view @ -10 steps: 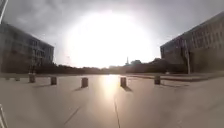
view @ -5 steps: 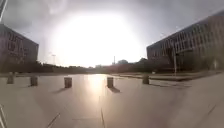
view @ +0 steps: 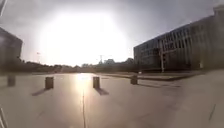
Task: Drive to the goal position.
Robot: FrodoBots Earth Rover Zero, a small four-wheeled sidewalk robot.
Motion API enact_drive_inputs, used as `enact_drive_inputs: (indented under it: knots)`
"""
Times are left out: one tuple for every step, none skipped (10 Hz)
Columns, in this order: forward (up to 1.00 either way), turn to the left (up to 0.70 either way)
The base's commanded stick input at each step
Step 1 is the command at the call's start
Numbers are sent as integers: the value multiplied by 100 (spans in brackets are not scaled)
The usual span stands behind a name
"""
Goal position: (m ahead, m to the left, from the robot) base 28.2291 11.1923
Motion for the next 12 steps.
enact_drive_inputs:
  knots:
    - [70,0]
    - [70,0]
    - [70,5]
    - [70,35]
    - [70,35]
    - [70,35]
    - [70,35]
    - [70,27]
    - [70,5]
    - [70,0]
    - [70,0]
    - [70,0]
